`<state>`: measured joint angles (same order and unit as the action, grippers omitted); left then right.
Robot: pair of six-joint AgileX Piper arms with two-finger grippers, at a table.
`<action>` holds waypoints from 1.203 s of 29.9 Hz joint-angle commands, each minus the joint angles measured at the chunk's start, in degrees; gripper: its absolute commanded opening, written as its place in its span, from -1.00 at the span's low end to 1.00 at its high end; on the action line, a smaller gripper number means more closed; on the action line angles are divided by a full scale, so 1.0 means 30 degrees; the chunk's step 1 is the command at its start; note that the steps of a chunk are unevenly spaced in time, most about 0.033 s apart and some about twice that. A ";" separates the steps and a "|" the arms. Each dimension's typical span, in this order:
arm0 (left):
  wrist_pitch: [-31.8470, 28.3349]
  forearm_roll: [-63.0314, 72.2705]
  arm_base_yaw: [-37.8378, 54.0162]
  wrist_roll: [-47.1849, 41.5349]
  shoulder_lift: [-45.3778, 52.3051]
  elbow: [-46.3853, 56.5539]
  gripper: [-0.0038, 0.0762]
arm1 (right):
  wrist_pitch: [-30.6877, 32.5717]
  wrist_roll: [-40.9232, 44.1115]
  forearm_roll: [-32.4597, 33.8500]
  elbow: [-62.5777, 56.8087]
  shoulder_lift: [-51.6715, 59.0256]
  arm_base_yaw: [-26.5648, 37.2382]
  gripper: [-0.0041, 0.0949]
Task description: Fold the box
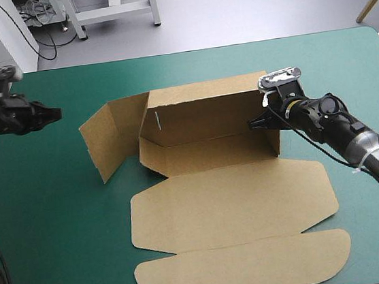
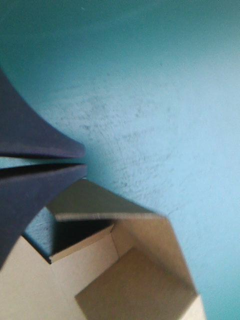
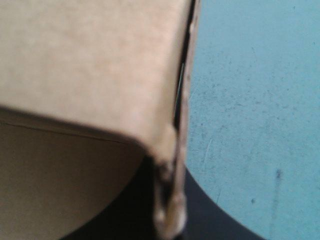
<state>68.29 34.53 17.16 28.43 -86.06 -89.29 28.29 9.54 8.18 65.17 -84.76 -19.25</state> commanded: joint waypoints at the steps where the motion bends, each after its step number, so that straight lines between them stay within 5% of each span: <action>1: -0.0544 0.3375 0.3485 0.0020 0.0736 0.1476 -0.87 | -0.0810 -0.0132 -0.0462 0.0635 0.0699 0.0121 -0.96; 7: -0.1877 0.7367 0.6982 0.0020 0.0736 0.5520 -0.87 | -0.0810 -0.0132 -0.0622 0.0635 0.0699 0.0121 -0.96; 13: -0.2213 0.8283 0.7238 0.0719 0.0736 0.6996 -0.87 | -0.0103 -0.0132 -0.1185 0.1285 0.0699 0.0121 -0.96; 23: -0.2604 0.8453 0.7238 0.0719 0.0736 0.6996 -0.93 | 0.9312 -0.0215 -0.2361 0.7760 0.0699 0.0121 -0.96; 36: -0.2647 0.8453 0.7238 0.0719 0.0736 0.6996 -0.93 | 1.3531 -0.0719 -0.4105 0.7298 0.0699 0.0121 -0.96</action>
<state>60.45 56.18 38.89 30.36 -86.06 -66.92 69.40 7.66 -2.99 87.62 -84.93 -19.07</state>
